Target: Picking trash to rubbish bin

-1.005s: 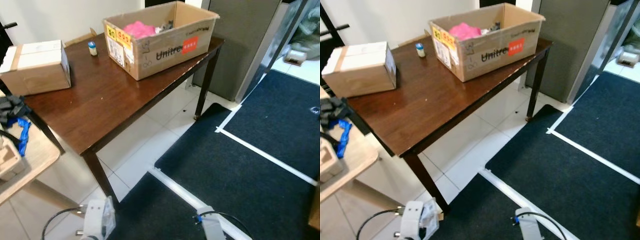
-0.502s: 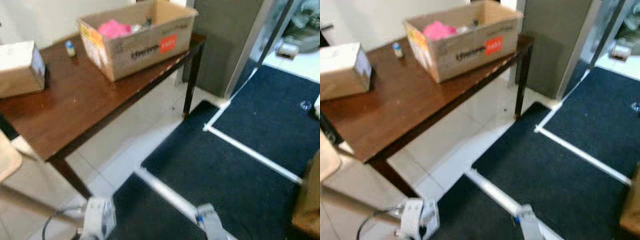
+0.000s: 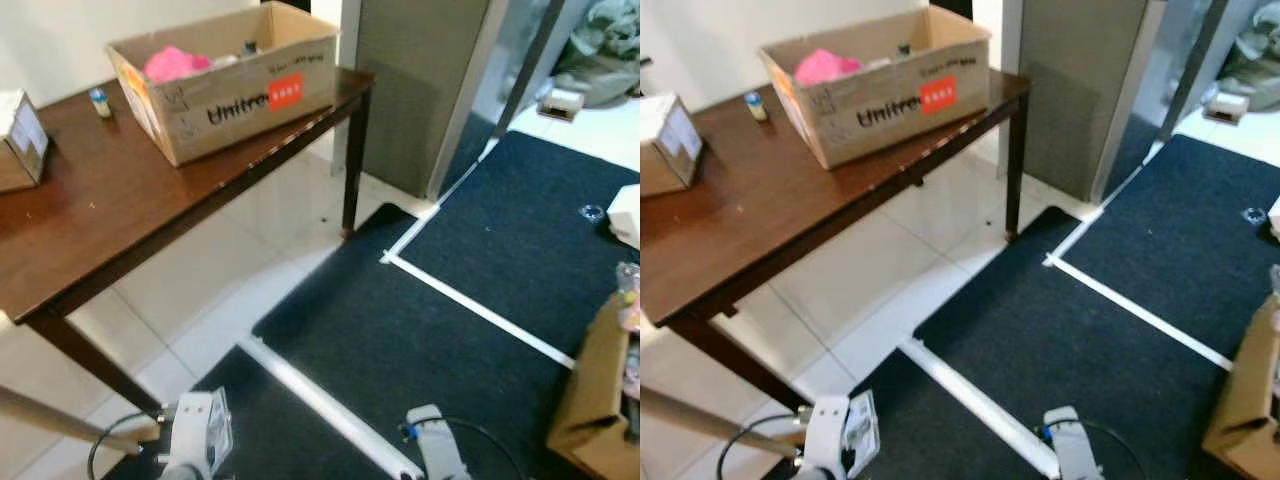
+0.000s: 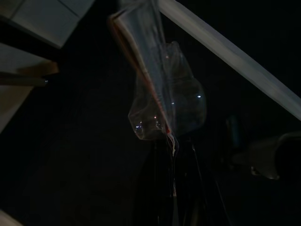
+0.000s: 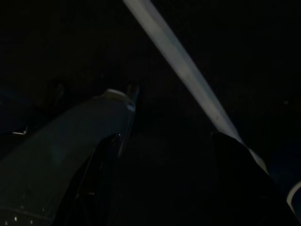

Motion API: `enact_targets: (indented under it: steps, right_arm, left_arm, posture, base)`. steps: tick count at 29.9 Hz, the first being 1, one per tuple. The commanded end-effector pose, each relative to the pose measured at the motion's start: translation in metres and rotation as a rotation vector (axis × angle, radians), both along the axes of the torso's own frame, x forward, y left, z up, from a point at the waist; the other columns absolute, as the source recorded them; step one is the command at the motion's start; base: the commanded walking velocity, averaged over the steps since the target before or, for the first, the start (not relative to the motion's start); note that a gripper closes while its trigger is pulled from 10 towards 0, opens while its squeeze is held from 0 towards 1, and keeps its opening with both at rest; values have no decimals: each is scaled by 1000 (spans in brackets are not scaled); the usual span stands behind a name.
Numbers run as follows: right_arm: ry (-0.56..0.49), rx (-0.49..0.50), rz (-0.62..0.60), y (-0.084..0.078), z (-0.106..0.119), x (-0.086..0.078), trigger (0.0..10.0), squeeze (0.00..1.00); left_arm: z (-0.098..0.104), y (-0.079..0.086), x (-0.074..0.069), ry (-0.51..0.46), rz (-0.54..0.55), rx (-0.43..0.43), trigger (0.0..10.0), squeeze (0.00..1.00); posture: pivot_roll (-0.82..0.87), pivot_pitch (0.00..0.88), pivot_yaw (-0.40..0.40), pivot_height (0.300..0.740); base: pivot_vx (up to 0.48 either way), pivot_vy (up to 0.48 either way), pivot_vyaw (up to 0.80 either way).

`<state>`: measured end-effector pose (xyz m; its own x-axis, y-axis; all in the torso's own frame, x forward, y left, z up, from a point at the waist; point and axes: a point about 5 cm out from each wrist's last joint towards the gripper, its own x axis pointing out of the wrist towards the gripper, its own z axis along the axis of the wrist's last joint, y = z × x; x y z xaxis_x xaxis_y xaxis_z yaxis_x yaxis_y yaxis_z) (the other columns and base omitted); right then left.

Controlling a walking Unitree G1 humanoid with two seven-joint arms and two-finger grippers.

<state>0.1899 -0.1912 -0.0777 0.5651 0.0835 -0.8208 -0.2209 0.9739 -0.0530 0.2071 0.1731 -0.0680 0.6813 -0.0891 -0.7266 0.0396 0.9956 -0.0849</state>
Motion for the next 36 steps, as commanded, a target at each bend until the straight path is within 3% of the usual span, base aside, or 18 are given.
enact_targets:
  steps: [1,8,22,31,36]
  right_arm:
    - [20,24,-1,8,-4,-5,10000,0]
    - [18,28,-5,9,-3,-5,10000,0]
    - [18,27,-26,7,-4,-5,10000,0]
    - [-22,26,25,16,1,5,10000,0]
    - [-47,26,45,19,5,13,10000,0]
  left_arm:
    - [-4,7,-8,24,12,27,10000,0]
    - [-1,9,-4,-13,-24,83,10000,0]
    - [5,6,1,-98,-2,52,10000,0]
    - [3,-4,-3,-91,-84,7,10000,0]
    - [5,-5,1,-107,-70,-2,10000,0]
  posture:
    - [-55,135,22,740]
    - [-56,137,24,740]
    - [-55,139,29,740]
    - [-53,129,34,740]
    - [-56,111,35,740]
  base:
    - [0,480,0]
    - [0,69,0]
    - [0,0,0]
    - [0,0,0]
    - [0,0,800]
